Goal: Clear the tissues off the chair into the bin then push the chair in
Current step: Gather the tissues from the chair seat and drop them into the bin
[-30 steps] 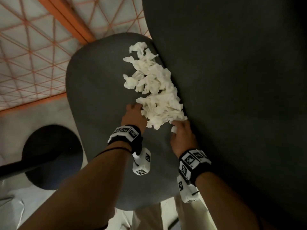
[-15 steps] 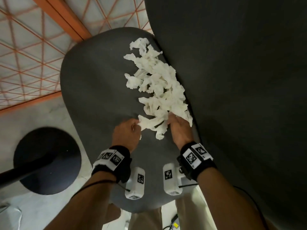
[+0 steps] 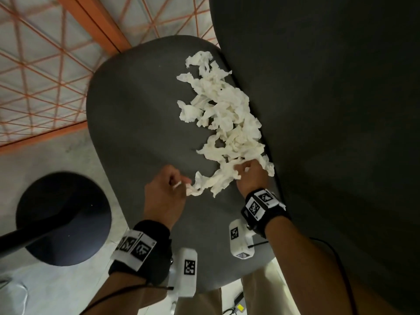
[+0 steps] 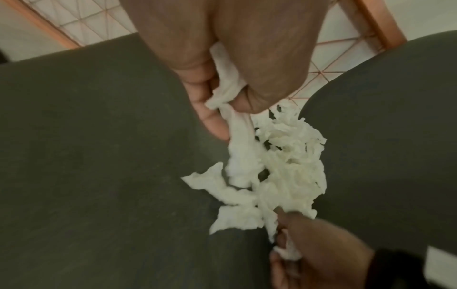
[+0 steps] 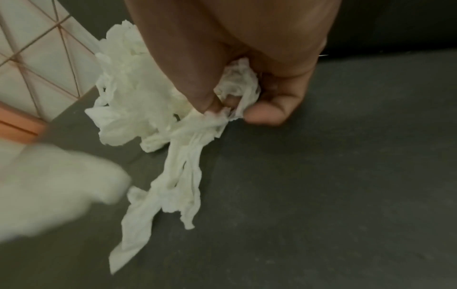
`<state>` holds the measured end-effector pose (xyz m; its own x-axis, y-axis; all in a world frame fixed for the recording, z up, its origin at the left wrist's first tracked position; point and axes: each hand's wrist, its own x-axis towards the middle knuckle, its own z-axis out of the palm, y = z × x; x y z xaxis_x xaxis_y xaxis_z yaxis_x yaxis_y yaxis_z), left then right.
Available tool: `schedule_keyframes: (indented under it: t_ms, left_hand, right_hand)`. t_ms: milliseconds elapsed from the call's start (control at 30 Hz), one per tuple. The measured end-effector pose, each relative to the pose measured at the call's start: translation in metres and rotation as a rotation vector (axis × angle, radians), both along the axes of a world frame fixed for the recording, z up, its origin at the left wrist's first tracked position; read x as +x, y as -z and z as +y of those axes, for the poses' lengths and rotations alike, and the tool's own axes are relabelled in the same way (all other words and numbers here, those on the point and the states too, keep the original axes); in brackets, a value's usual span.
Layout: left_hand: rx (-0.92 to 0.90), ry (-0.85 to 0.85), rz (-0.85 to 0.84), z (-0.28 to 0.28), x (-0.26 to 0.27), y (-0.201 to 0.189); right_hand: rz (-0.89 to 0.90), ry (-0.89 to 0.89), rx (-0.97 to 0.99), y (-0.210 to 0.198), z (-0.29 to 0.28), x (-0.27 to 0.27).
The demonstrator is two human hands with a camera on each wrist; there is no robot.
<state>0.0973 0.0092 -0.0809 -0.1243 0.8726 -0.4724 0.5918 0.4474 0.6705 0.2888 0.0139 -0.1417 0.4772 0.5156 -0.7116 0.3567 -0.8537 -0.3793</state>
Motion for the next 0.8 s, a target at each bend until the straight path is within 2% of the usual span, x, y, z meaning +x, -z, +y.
schedule_keyframes:
  t_ms: [100,200,300,400,500,633,800]
  left_hand:
    - [0.07,0.067,0.029,0.025,0.016,-0.003]
    - [-0.046,0.172,0.055,0.047,0.036,0.002]
    - [-0.16,0.424,0.129,0.057,0.05,0.019]
    - [-0.215,0.623,0.253,0.057,0.058,0.032]
    - [-0.188,0.553,0.274,0.054,0.057,0.033]
    - [-0.02,0.361,0.134,0.048,0.042,0.019]
    - [0.107,0.104,0.086,0.037,0.008,0.003]
  right_hand:
    - [0.051,0.006,0.017,0.0,-0.007,0.002]
    - [0.108,0.067,0.029,0.001,-0.017,0.003]
    - [0.094,0.14,0.046,0.0,-0.024,0.002]
    - [0.053,0.066,0.001,-0.006,-0.02,-0.001]
    - [0.014,-0.035,-0.056,-0.009,-0.013,-0.004]
    - [-0.022,-0.122,-0.079,-0.009,-0.011,-0.004]
    - [0.074,-0.063,0.021,-0.011,-0.013,-0.001]
